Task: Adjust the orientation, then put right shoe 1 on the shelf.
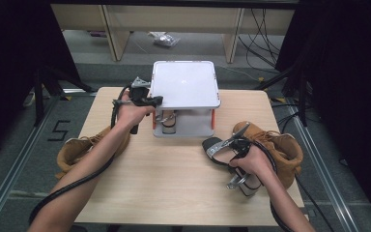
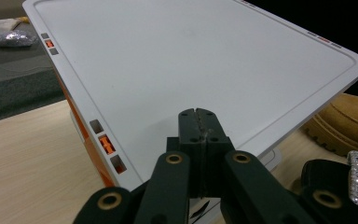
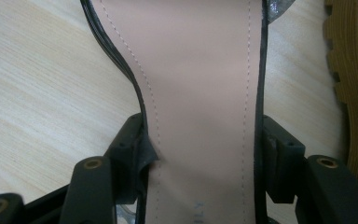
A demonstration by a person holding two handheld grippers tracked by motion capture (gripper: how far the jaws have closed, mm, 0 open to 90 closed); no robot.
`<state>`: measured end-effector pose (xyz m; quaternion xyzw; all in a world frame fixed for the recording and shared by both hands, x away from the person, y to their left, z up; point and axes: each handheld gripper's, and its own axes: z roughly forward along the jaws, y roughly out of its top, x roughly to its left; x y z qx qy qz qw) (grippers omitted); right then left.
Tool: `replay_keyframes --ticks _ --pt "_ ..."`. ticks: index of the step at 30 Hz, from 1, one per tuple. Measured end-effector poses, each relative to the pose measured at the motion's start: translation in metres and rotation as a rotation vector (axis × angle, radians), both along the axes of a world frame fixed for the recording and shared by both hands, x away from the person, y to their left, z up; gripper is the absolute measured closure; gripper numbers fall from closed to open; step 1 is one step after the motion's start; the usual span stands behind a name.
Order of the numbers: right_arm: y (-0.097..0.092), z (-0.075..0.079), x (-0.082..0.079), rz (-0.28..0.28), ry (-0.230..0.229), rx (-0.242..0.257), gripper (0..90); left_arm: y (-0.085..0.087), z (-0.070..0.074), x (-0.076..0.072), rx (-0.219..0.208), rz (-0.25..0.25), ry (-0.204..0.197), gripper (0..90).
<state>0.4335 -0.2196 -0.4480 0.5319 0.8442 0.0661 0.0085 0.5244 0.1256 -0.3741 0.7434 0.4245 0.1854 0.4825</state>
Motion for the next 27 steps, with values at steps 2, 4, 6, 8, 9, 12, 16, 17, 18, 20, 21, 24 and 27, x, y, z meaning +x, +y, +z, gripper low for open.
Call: replay_keyframes --ticks 2,4,6,8,9,12,16,17,18,20,21,24,27 --pt "0.000 0.001 0.000 -0.002 -0.007 0.003 43.7 0.000 0.000 0.000 -0.001 0.002 0.000 89.6" --pt "0.001 0.003 -0.001 -0.004 -0.020 0.005 43.7 0.000 0.000 0.000 -0.002 0.000 0.006 89.6" --pt "0.001 0.004 0.000 -0.003 -0.014 0.008 43.8 0.000 0.001 0.000 0.003 -0.001 0.010 89.6" --pt "0.002 0.004 -0.001 -0.012 -0.032 0.015 43.7 0.001 0.001 0.001 0.004 -0.002 0.011 89.6" --pt "0.002 0.004 -0.001 -0.005 -0.037 0.013 43.8 0.001 0.001 0.001 0.002 -0.006 0.007 89.6" --pt "0.003 0.006 -0.001 -0.009 -0.041 0.013 43.8 0.001 0.001 0.002 0.000 -0.006 0.011 89.6" --pt "0.005 0.012 0.000 -0.033 -0.066 0.039 43.8 0.001 0.001 0.002 0.000 -0.007 0.010 89.6" --pt "0.005 0.012 0.000 -0.033 -0.066 0.039 43.8 0.001 0.001 0.002 0.008 -0.010 0.011 89.6" --pt "0.006 0.014 0.001 -0.030 -0.056 0.040 43.7 0.001 0.001 0.002 0.009 -0.011 0.011 89.6" --pt "0.011 0.016 0.002 -0.048 -0.072 0.049 43.7 0.001 0.001 0.002 -0.001 -0.006 0.010 89.6" --pt "0.012 0.017 0.003 -0.047 -0.073 0.049 43.7 0.001 0.001 0.001 -0.002 -0.005 0.010 89.6" --pt "0.016 0.016 0.008 -0.024 -0.111 0.079 43.7 0.002 0.001 0.002 0.008 -0.009 0.013 89.6" --pt "0.024 0.018 0.011 -0.056 -0.082 0.081 43.7 0.002 0.001 0.002 0.007 -0.009 0.014 89.6"
